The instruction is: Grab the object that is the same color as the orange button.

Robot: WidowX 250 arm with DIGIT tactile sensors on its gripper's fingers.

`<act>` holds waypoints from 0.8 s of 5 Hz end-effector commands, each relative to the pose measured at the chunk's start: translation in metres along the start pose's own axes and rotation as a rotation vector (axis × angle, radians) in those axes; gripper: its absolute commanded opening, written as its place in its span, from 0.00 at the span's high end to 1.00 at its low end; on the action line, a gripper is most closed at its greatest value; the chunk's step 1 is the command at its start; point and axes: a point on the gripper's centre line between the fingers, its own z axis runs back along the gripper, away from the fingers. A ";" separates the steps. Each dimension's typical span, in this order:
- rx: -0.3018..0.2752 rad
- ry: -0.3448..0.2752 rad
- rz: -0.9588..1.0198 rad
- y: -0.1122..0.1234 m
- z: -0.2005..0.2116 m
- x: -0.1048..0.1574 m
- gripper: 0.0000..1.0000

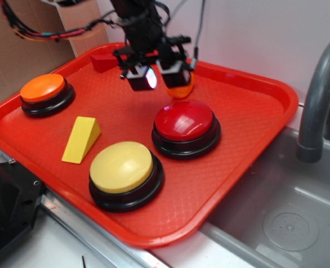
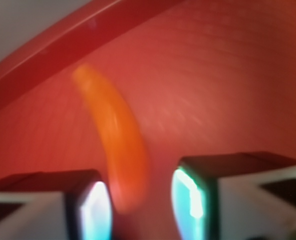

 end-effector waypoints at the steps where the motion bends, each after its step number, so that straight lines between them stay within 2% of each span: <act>1: -0.009 -0.065 -0.055 0.006 0.074 -0.007 1.00; 2: -0.018 -0.079 -0.130 0.002 0.068 -0.001 0.00; 4: 0.024 -0.063 -0.121 -0.016 0.012 0.015 0.00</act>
